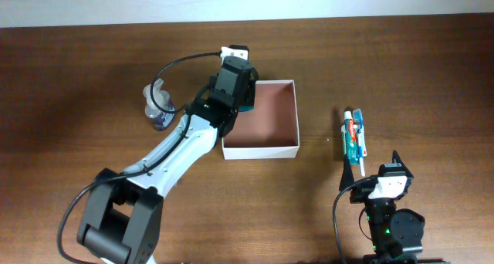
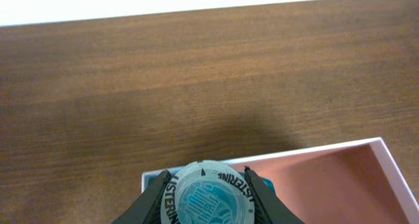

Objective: Pack container
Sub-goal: 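Lift the Listerine bottle and carry it into the box's back-left corner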

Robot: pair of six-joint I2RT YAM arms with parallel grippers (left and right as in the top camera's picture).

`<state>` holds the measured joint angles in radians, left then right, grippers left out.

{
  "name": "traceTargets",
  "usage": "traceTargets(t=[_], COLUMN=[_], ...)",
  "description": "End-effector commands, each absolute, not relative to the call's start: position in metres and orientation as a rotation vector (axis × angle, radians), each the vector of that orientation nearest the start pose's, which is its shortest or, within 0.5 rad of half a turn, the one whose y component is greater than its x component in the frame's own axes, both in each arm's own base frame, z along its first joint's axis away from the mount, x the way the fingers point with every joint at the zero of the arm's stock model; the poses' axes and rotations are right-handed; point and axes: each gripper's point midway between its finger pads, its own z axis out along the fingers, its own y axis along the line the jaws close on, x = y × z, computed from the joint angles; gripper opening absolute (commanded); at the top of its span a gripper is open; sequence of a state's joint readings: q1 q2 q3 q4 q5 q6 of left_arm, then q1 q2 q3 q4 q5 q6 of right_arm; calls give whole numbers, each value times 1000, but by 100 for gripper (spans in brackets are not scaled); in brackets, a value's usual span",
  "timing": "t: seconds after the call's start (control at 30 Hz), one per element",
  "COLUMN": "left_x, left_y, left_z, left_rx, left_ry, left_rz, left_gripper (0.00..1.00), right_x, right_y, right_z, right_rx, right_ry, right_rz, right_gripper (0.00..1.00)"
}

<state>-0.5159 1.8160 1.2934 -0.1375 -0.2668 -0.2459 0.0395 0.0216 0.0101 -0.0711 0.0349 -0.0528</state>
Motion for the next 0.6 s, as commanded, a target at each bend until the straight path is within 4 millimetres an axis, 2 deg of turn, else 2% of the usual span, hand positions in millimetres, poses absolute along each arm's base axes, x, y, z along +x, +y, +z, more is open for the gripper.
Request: traceTargets(t=[0.0,0.03,0.13,0.23,0.4,0.5,0.57], left_x=[479,480,481,480,480,478,475], left_y=[-215,-215,-215,-215,-215,-213,-207], left_z=[167,168,169,169,172,186,202], left_rx=[145,144,141,141,171,196,184], left_ry=[2156,2152,2147,2148,2140,2114,2090], left_rz=[-109,-110,-111,-109,-94,-81,-67], left_gripper=[20,21,65,79,82,83,84], right_x=[247,247,247,247,247,247,247], right_y=[2,2,2,2,2,2,2], right_z=[152,152,152,152,152,152,152], right_rx=[-45,-45,-45,-45,-45,-45,-45], right_ry=[1664,1664,1664,1664,1664,1664,1664], right_rz=[-43,-43,-43,-43,-43,-43,-43], right_gripper=[99,99,99,98,99,99,99])
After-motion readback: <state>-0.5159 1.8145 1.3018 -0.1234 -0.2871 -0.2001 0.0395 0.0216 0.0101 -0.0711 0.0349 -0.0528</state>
